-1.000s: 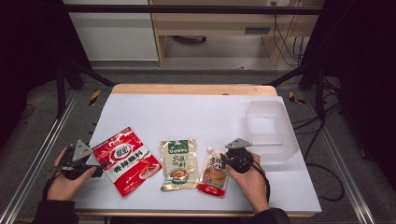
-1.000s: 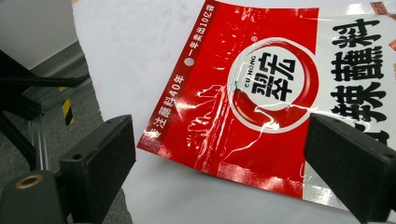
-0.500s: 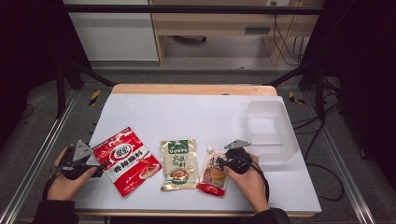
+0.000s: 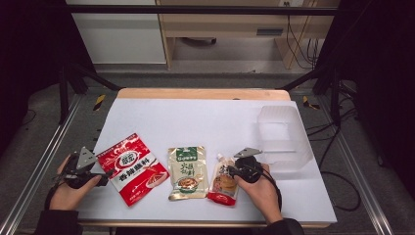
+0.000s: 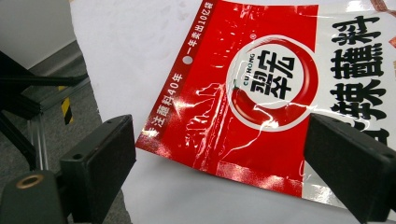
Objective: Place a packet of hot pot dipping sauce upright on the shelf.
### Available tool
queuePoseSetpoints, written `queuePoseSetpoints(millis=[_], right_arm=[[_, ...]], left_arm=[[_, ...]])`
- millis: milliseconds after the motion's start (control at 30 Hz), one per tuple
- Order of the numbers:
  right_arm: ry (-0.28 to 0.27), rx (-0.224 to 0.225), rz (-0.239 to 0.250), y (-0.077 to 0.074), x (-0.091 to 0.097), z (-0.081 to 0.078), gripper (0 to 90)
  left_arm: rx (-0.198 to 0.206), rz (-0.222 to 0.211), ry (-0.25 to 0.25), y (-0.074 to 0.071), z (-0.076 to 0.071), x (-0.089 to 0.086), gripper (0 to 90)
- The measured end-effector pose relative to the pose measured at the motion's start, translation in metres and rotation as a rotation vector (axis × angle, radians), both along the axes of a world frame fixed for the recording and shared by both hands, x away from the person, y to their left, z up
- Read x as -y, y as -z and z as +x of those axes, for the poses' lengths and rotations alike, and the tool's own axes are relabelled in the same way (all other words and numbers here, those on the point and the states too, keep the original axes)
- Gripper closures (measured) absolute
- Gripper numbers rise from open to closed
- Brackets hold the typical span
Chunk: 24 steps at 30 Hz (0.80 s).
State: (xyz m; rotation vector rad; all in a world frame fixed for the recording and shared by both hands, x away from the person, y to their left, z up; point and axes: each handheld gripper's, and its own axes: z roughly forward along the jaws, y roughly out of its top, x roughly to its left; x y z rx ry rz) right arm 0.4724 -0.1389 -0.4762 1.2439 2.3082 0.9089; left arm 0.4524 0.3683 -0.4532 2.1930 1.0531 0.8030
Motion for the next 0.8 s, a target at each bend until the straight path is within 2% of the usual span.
queuePoseSetpoints(millis=[33,133,267,400,433,600,633,733,800], right_arm=[[-0.013,0.004,-0.004,0.0,0.0,-0.001,73.6],[-0.025,0.008,-0.013,-0.002,0.0,-0.002,83.3],[-0.041,0.026,-0.012,-0.005,-0.001,-0.004,86.4],[-0.052,0.059,0.015,-0.013,0.001,-0.009,87.4],[-0.061,0.082,0.043,-0.021,0.002,-0.013,87.9],[-0.108,0.145,0.098,-0.046,0.003,-0.025,88.5],[-0.121,0.154,0.114,-0.051,0.004,-0.028,88.6],[-0.139,0.169,0.174,-0.062,0.007,-0.033,88.9],[-0.162,0.174,0.199,-0.069,0.009,-0.036,89.0]], left_arm=[[0.001,0.0,0.0,0.0,0.0,0.0,9.0],[0.001,-0.003,0.001,0.0,0.0,0.0,9.0],[-0.002,-0.009,0.002,-0.001,-0.001,0.0,9.1],[-0.004,-0.019,0.011,-0.003,-0.002,0.002,9.8],[-0.008,-0.04,0.019,-0.004,-0.003,0.003,9.9],[-0.003,-0.051,0.042,-0.009,-0.004,0.01,10.9],[0.007,-0.066,0.055,-0.013,-0.006,0.014,11.0],[0.028,-0.078,0.074,-0.02,-0.006,0.019,11.2],[0.025,-0.092,0.088,-0.024,-0.006,0.023,11.2]])
